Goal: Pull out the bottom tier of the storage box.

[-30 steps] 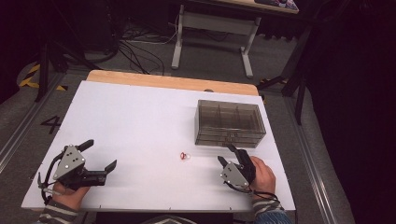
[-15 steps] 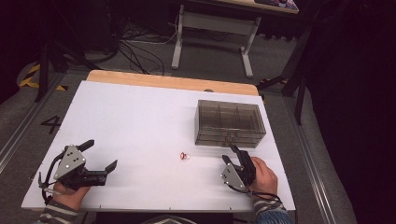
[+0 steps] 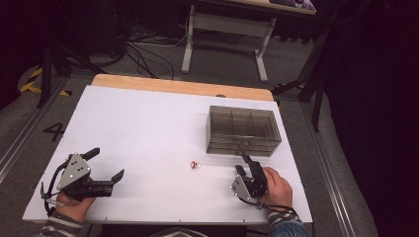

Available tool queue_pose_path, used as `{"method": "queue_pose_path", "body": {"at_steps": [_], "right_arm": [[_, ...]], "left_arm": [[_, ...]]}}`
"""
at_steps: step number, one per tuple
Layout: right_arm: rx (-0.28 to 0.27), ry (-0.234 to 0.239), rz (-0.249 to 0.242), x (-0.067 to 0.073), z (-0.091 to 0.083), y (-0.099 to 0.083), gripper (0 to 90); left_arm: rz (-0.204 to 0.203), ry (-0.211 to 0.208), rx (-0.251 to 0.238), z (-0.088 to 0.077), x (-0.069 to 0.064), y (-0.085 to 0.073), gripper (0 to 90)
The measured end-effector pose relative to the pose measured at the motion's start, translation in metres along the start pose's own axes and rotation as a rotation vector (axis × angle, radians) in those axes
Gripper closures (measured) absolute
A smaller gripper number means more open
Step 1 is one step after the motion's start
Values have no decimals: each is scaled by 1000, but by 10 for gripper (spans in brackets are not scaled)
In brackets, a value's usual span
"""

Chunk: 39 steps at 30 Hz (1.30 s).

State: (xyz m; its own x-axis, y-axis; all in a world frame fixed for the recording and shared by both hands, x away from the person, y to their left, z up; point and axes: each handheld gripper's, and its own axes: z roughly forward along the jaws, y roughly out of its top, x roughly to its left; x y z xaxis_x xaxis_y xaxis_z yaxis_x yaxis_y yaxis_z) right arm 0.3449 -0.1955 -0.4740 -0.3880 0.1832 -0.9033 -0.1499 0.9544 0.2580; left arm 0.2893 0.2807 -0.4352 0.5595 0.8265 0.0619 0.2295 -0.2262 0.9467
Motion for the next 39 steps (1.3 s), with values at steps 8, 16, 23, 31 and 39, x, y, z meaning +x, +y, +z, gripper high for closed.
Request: {"method": "queue_pose_path", "body": {"at_steps": [8, 16, 23, 31, 39], "right_arm": [[19, -31, -15, 4, 2, 1, 497], [50, -48, -37, 11, 6, 3, 525], [57, -60, -44, 12, 7, 3, 536], [59, -84, -64, 13, 10, 4, 562], [77, -116, -108, 16, 16, 7, 595]], "left_arm": [[2, -4, -1, 0, 0, 0, 7], [7, -4, 0, 0, 1, 0, 7], [3, -8, 0, 0, 1, 0, 7], [1, -8, 2, 0, 0, 0, 7], [6, -7, 2, 1, 1, 1, 7]]}}
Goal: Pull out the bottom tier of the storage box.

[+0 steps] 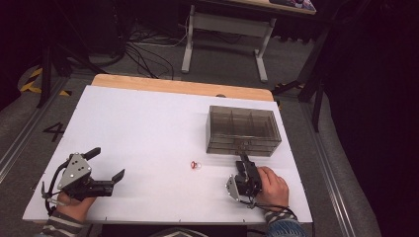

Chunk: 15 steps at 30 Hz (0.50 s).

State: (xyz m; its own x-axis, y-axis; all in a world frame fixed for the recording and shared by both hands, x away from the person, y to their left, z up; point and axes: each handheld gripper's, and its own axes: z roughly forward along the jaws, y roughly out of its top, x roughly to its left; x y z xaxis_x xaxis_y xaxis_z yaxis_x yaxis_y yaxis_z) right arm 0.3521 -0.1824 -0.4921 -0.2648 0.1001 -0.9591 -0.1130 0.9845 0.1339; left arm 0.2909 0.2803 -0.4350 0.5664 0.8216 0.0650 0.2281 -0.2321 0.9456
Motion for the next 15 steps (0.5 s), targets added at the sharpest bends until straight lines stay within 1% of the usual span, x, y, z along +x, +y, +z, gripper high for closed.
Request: {"method": "queue_pose_path", "body": {"at_steps": [4, 5, 8, 9, 15], "right_arm": [[4, -9, -21, 1, 3, 2, 609], [7, -12, -20, 2, 4, 2, 613], [11, -22, -45, 3, 6, 3, 625], [15, -24, -41, 4, 6, 3, 630], [24, -32, -67, 5, 10, 5, 647]], "left_arm": [[-2, -3, 1, 0, -1, 0, 7], [-2, -2, 0, 0, -1, 0, 7], [-3, -4, 2, 1, 0, 0, 7], [-3, -4, 3, 1, -1, 0, 7], [5, -4, 2, 1, 0, 0, 7]]}}
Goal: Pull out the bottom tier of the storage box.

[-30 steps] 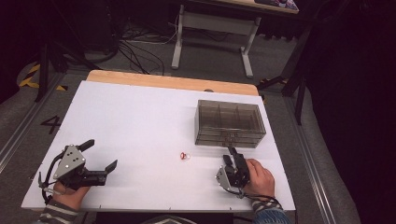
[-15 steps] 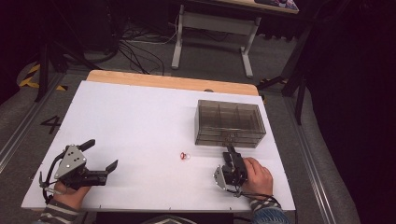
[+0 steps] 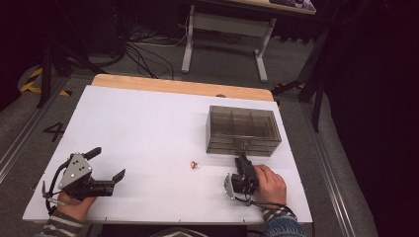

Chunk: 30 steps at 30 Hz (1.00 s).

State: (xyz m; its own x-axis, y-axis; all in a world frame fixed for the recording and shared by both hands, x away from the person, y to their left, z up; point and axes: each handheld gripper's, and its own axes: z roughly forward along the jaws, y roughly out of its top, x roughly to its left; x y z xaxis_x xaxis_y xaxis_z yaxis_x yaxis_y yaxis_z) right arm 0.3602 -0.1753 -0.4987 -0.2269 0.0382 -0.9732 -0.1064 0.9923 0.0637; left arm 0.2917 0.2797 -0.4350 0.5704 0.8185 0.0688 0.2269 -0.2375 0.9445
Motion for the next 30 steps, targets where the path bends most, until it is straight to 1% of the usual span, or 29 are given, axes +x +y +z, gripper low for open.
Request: {"method": "queue_pose_path", "body": {"at_steps": [1, 6, 7, 11, 12, 15, 17, 18, 21, 23, 26, 30], "right_arm": [[8, -1, -5, 1, 1, 1, 650], [10, 1, -14, 2, 3, 2, 659], [6, 2, -23, 2, 4, 2, 662], [15, 2, -26, 3, 6, 3, 674], [13, 0, -38, 3, 7, 4, 679], [19, 3, -35, 4, 8, 4, 683], [15, -2, -48, 3, 9, 5, 689], [26, 4, -33, 5, 9, 5, 693], [16, 1, -51, 4, 11, 5, 702], [27, 3, -44, 4, 12, 5, 709], [26, 1, -56, 4, 14, 6, 721], [32, -3, -60, 5, 15, 6, 732]], "left_arm": [[0, 0, 0, 0, 0, 0, 7], [-4, 0, 0, 1, 0, 0, 7], [-4, -1, 0, 1, 0, 0, 7], [-4, -2, 0, 1, 0, 0, 7], [-3, -2, 0, 1, 0, 0, 7], [2, -3, 1, 1, 0, 0, 7], [2, -4, 1, 1, 0, 0, 7], [2, -3, 2, 2, 0, 0, 7], [1, -4, 1, 2, 0, 0, 7], [-4, -5, 0, 2, -1, 0, 7], [-4, -4, -1, 2, -1, 0, 7], [-3, -4, 0, 2, -1, 0, 7]]}}
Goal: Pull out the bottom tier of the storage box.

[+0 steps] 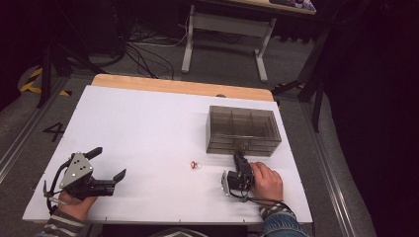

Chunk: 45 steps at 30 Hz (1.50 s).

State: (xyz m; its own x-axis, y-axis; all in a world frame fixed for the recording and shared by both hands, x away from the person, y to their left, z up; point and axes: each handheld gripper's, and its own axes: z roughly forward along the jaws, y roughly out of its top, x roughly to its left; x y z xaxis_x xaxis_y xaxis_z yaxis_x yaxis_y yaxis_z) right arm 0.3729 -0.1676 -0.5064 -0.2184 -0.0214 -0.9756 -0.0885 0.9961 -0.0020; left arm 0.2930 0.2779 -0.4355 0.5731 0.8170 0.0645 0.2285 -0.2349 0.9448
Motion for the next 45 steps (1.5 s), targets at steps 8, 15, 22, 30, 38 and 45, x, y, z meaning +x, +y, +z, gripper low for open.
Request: {"method": "queue_pose_path", "body": {"at_steps": [8, 15, 22, 30, 38, 45], "right_arm": [[0, -2, -12, 1, 1, 1, 765], [5, 4, -11, 2, 2, 1, 790], [7, 11, 2, 1, 1, 1, 796], [3, 18, 0, 0, 1, 1, 797], [2, 25, 7, -1, -3, 1, 797], [-4, 34, 16, -1, -8, -1, 796]], "left_arm": [[-4, -2, -1, 0, 0, 0, 7], [0, -2, -1, 0, 0, 0, 7], [0, -2, -1, 0, 0, 0, 7], [1, -1, -1, 0, 0, 0, 7], [6, -3, 0, 1, 1, 1, 7], [6, -16, -1, 5, 0, 2, 7]]}}
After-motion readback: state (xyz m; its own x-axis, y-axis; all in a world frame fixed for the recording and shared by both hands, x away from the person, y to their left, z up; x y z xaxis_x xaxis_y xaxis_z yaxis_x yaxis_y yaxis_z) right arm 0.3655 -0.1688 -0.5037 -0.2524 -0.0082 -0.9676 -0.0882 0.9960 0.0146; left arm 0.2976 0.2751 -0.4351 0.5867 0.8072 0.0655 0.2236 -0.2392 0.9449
